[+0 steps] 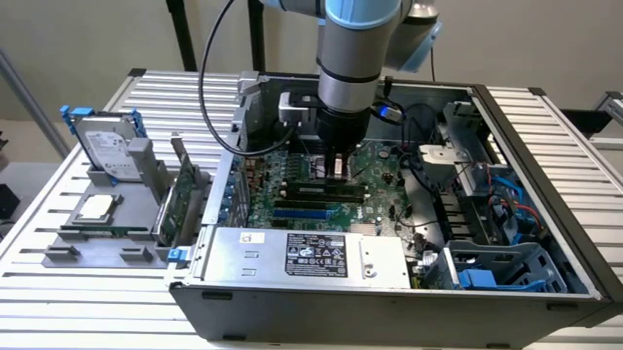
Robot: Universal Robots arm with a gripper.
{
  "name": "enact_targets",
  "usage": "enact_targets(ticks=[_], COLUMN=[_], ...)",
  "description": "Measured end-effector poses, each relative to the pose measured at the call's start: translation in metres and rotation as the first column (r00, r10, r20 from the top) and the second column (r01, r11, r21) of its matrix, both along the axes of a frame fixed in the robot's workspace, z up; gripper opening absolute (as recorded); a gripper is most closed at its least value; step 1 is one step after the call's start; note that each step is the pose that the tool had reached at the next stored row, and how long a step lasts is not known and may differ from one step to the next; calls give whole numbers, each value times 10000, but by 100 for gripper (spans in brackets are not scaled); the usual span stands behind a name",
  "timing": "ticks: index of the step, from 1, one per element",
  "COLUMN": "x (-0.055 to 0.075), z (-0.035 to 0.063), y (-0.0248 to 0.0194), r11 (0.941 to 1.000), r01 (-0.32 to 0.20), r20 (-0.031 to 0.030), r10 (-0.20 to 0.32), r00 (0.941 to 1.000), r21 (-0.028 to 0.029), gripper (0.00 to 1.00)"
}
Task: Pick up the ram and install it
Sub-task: 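Insert the ram into the slot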
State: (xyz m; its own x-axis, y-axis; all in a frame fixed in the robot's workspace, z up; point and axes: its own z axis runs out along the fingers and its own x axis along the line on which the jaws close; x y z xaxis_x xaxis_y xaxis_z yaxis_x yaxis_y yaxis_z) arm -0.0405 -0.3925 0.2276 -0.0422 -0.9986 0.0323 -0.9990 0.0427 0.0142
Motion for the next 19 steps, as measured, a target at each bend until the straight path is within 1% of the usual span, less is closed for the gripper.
enact_targets(ticks=[7,9,14,19], x=[-5,-6,-5,-5], z=[-8,-10,-15,-39], y=[3,7,34,35], r11=[10000,10000,10000,10000], r01=[-1,-1,-5,-6], r20=[14,21,30,31], r10=[1,1,5,6], r00=[10000,10000,10000,10000], r21=[-8,-12,-20,-27], gripper=[0,0,0,0])
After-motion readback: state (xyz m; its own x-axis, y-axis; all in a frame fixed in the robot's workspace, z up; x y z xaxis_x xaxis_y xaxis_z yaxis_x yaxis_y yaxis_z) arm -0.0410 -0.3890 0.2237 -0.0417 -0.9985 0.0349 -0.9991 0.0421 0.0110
